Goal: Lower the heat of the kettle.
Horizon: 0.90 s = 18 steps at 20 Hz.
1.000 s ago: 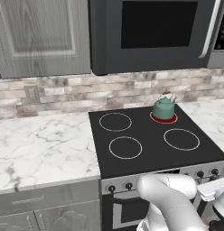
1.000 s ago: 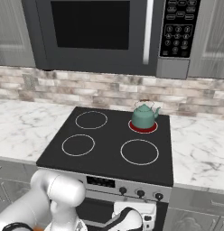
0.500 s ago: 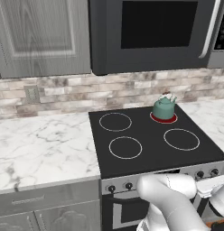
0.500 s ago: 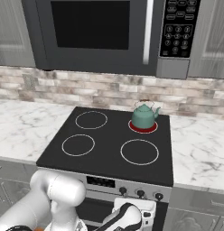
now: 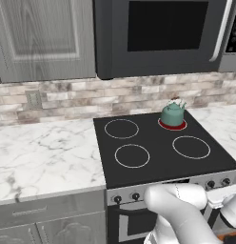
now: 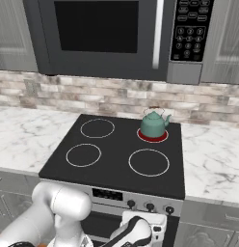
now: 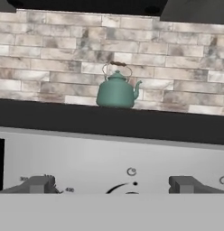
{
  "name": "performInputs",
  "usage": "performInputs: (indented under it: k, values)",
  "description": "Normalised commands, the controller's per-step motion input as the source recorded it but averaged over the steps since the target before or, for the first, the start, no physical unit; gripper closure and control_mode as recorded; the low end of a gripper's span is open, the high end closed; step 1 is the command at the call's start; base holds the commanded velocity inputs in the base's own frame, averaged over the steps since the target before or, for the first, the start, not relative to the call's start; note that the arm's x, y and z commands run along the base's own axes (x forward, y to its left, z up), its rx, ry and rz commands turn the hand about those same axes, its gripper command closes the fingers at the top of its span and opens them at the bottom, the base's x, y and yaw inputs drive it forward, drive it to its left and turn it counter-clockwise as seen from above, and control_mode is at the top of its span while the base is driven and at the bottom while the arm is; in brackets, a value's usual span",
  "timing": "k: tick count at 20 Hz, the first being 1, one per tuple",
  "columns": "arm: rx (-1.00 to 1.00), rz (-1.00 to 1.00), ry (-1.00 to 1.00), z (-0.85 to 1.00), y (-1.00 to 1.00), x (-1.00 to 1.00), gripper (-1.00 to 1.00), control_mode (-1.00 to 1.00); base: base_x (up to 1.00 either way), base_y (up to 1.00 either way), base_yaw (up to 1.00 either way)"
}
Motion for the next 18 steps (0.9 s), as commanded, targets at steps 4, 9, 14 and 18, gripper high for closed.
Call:
performInputs:
  k: [4,9,14,18]
  values:
    - [0.0,0.0,0.0,-0.02,-0.06,0.08,-1.0,-1.0,0.0,0.0,0.0]
    - [0.0,0.0,0.0,-0.08,-0.08,0.09,-1.0,-1.0,0.0,0.0,0.0]
    - [0.0,0.0,0.0,-0.13,-0.09,0.05,-1.0,-1.0,0.0,0.0,0.0]
    - [0.0,0.0,0.0,-0.15,-0.08,0.0,-1.0,-1.0,0.0,0.0,0.0]
